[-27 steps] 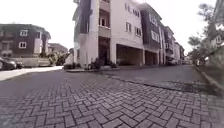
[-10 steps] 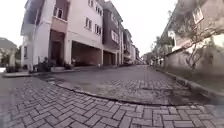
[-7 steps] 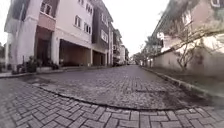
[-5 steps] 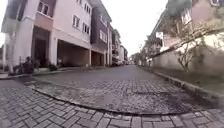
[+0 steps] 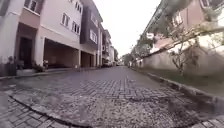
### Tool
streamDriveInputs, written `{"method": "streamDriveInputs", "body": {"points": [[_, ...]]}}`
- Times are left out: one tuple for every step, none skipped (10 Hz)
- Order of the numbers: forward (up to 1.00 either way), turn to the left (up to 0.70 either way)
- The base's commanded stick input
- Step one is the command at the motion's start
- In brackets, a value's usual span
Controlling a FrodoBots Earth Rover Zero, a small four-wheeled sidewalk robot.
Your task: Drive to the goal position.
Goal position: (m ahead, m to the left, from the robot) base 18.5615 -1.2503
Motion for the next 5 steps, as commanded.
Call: {"method": "streamDriveInputs", "body": {"points": [[0.69, 0.03], [0.69, 0.03], [0.69, 0.03], [0.69, 0.03], [0.69, 0.03]]}}
